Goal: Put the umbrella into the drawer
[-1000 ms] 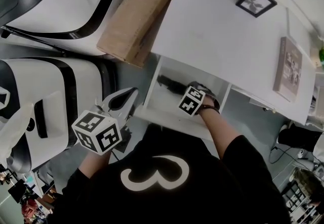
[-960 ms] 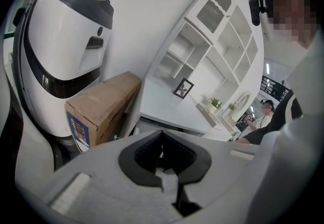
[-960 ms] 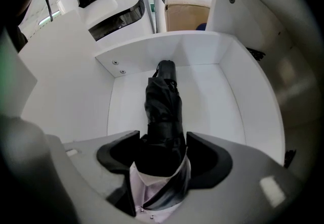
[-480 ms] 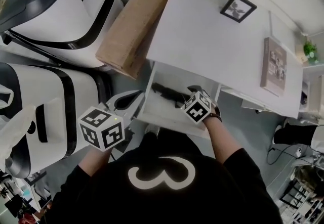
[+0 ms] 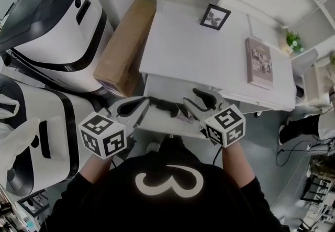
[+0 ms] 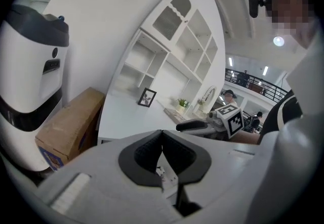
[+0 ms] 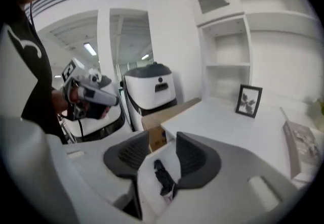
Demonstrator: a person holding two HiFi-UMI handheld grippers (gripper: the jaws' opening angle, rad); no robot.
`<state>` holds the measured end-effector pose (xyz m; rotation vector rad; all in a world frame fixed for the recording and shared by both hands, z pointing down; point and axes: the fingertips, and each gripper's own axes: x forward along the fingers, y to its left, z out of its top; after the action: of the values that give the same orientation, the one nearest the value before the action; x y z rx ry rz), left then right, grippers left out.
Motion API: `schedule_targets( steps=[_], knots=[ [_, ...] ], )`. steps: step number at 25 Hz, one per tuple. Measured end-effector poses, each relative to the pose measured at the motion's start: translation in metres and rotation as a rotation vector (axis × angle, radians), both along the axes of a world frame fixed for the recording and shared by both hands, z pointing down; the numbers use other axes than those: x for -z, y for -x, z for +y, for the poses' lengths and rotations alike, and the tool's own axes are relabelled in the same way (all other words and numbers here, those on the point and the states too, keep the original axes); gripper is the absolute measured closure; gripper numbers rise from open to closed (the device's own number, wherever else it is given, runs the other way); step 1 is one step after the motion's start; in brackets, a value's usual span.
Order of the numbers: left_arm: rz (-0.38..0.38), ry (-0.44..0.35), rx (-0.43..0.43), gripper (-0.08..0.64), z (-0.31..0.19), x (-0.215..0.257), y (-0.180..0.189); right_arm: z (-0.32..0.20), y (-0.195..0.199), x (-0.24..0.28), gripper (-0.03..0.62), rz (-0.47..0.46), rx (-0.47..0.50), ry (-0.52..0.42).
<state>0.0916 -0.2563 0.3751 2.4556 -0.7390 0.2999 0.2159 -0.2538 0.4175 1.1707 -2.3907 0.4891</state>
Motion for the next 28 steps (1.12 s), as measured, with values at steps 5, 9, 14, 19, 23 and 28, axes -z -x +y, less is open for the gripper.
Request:
schedule_targets(
  steps=[5, 9, 14, 19, 23, 28],
  knots=[
    [0.033, -0.095, -0.048, 0.551, 0.020, 0.042, -0.006, 0.035, 0.016, 0.081, 0.535, -0.188, -0.009, -0.157],
    [0.065, -0.166, -0.081, 0.551, 0.034, 0.073, -0.007, 0.057, 0.025, 0.116, 0.589, -0.235, -0.019, -0.258],
    [0.091, -0.215, -0.102, 0.551, 0.046, 0.094, -0.003, 0.072, 0.028, 0.136, 0.589, -0.287, -0.040, -0.312],
    [0.096, -0.235, -0.107, 0.551, 0.052, 0.099, 0.000, 0.081, 0.034, 0.140, 0.589, -0.331, -0.034, -0.320],
    [0.094, -0.240, -0.114, 0.551, 0.056, 0.099, 0.000, 0.084, 0.035, 0.137, 0.589, -0.323, -0.044, -0.317],
    [0.091, -0.242, -0.123, 0.551, 0.058, 0.095, 0.000, 0.086, 0.035, 0.131, 0.589, -0.317, -0.051, -0.313]
  ],
)
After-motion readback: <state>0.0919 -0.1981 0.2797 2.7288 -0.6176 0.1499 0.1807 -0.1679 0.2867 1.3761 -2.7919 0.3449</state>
